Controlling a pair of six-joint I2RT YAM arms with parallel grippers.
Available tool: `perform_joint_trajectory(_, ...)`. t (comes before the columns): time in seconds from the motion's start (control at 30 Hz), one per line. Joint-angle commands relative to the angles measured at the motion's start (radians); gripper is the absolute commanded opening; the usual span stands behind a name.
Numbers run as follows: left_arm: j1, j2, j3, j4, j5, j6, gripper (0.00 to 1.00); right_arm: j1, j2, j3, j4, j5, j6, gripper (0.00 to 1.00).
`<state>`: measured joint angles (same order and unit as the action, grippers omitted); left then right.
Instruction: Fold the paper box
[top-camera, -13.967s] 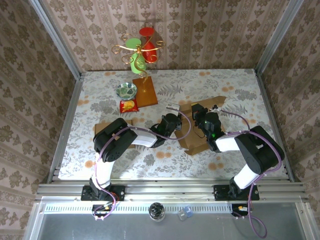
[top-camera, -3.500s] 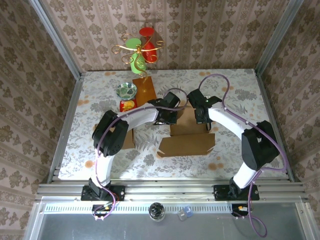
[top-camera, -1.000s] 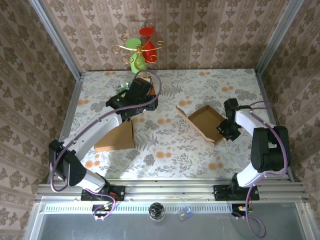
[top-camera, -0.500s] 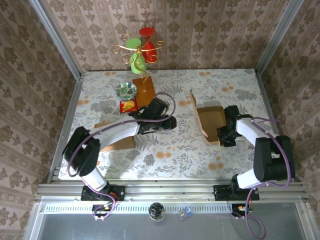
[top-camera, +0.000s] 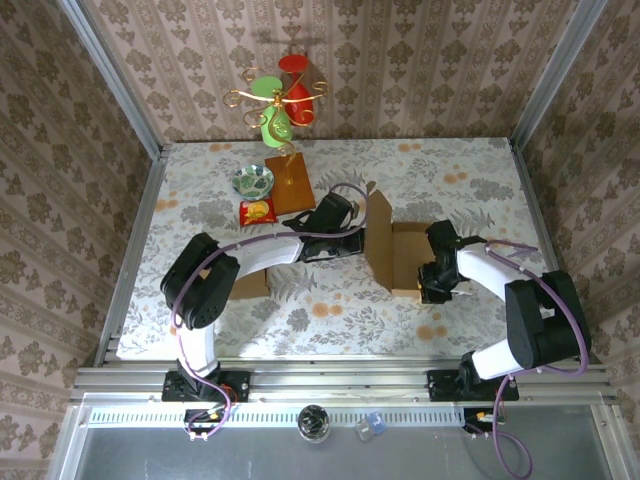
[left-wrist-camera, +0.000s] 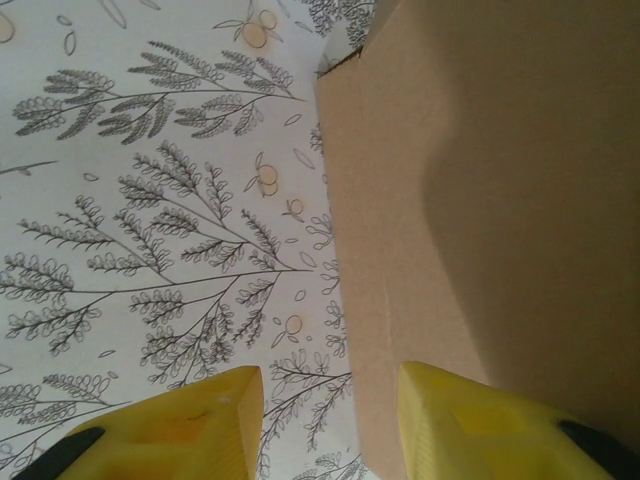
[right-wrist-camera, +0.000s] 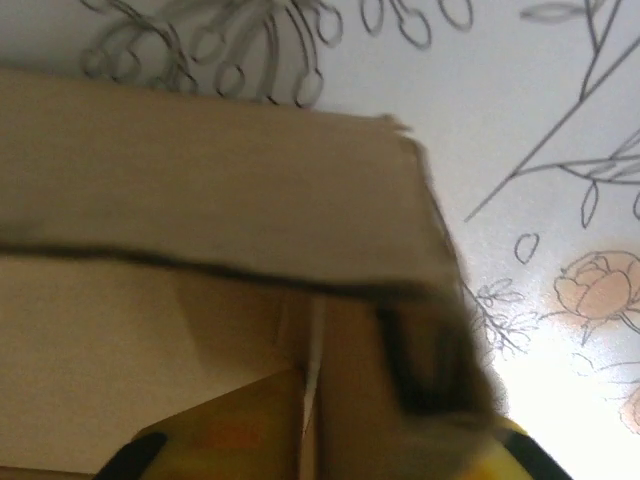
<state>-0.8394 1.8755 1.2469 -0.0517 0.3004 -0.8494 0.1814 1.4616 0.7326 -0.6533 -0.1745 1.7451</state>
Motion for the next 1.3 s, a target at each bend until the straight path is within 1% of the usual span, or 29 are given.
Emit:
perform_joint_trajectory(0.0, -0.011, 0.02, 0.035, 0.026, 0.026, -0.017, 0.4, 0.009, 0.011, 0.005, 0.002, -0.037, 0.037, 0.28)
perform_joint_trajectory(0.07, -0.011, 0.025, 0.042, 0.021, 0.026, -0.014, 0.4, 0.013, 0.007, 0.01, 0.007, -0.042, 0.03, 0.33)
perform_joint_trajectory(0.2, -0.013, 0.028, 0.055, 0.015, 0.028, -0.008, 0.4, 0.013, -0.012, 0.041, -0.01, -0.048, -0.009, 0.52)
perform_joint_trajectory(0.3, -0.016, 0.03, 0.073, 0.0, 0.028, 0.002, 0.4, 0.013, -0.05, 0.071, -0.029, -0.036, -0.044, 0.59)
perform_joint_trajectory(0.4, -0.018, 0.03, 0.09, -0.012, 0.025, 0.013, 0.4, 0.013, -0.116, 0.11, -0.061, 0.002, -0.081, 0.63)
perform_joint_trajectory(0.5, -0.018, 0.029, 0.103, -0.027, 0.023, 0.024, 0.4, 0.005, -0.165, 0.16, -0.098, 0.036, -0.138, 0.64)
perform_joint_trajectory(0.57, -0.018, 0.03, 0.112, -0.033, 0.025, 0.029, 0.4, -0.002, -0.189, 0.209, -0.119, 0.061, -0.212, 0.63)
perform_joint_trajectory(0.63, -0.019, 0.031, 0.121, -0.04, 0.026, 0.035, 0.4, -0.01, -0.207, 0.276, -0.128, 0.084, -0.315, 0.62)
perform_joint_trajectory(0.73, -0.02, 0.034, 0.133, -0.051, 0.029, 0.043, 0.4, -0.014, -0.218, 0.365, -0.103, 0.078, -0.49, 0.61)
perform_joint_trajectory(0.8, -0.021, 0.039, 0.143, -0.056, 0.031, 0.047, 0.4, -0.013, -0.213, 0.416, -0.106, 0.048, -0.597, 0.6)
perform_joint_trajectory(0.9, -0.02, 0.045, 0.156, -0.063, 0.035, 0.053, 0.4, -0.013, -0.198, 0.48, -0.089, -0.044, -0.771, 0.58)
perform_joint_trajectory(1.03, -0.021, 0.054, 0.18, -0.074, 0.042, 0.061, 0.4, -0.005, -0.153, 0.586, -0.161, -0.13, -0.984, 0.56)
perform_joint_trajectory(1.13, -0.021, 0.063, 0.195, -0.076, 0.045, 0.064, 0.4, 0.012, -0.111, 0.663, -0.237, -0.151, -1.1, 0.57)
perform_joint_trajectory(1.23, -0.023, 0.069, 0.204, -0.082, 0.045, 0.065, 0.4, 0.015, -0.077, 0.707, -0.287, -0.177, -1.157, 0.56)
perform_joint_trajectory(1.27, -0.024, 0.071, 0.208, -0.083, 0.046, 0.065, 0.4, 0.016, -0.042, 0.718, -0.296, -0.184, -1.173, 0.56)
